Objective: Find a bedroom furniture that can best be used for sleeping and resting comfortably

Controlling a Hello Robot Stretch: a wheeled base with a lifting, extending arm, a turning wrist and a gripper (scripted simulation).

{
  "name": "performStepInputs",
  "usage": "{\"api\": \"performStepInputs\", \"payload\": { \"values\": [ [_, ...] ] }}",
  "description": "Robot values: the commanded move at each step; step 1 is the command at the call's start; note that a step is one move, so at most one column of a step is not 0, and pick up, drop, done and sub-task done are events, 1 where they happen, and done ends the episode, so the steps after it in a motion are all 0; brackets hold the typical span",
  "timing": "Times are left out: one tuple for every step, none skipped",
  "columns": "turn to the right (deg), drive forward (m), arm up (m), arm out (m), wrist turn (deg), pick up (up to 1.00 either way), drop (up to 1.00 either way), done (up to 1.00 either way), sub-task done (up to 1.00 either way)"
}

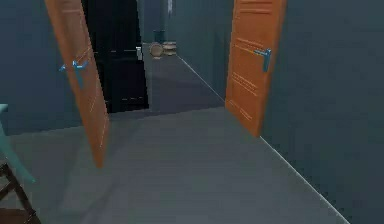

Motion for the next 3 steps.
{"api": "performStepInputs", "payload": {
  "values": [
    [0.0,1.0,0.0,0.0,0.0,0.0,0.0,0.0,0.0],
    [0.0,1.0,0.0,0.0,0.0,0.0,0.0,0.0,0.0],
    [0.0,0.85,0.0,0.0,0.0,0.0,0.0,0.0,0.0]
  ]
}}
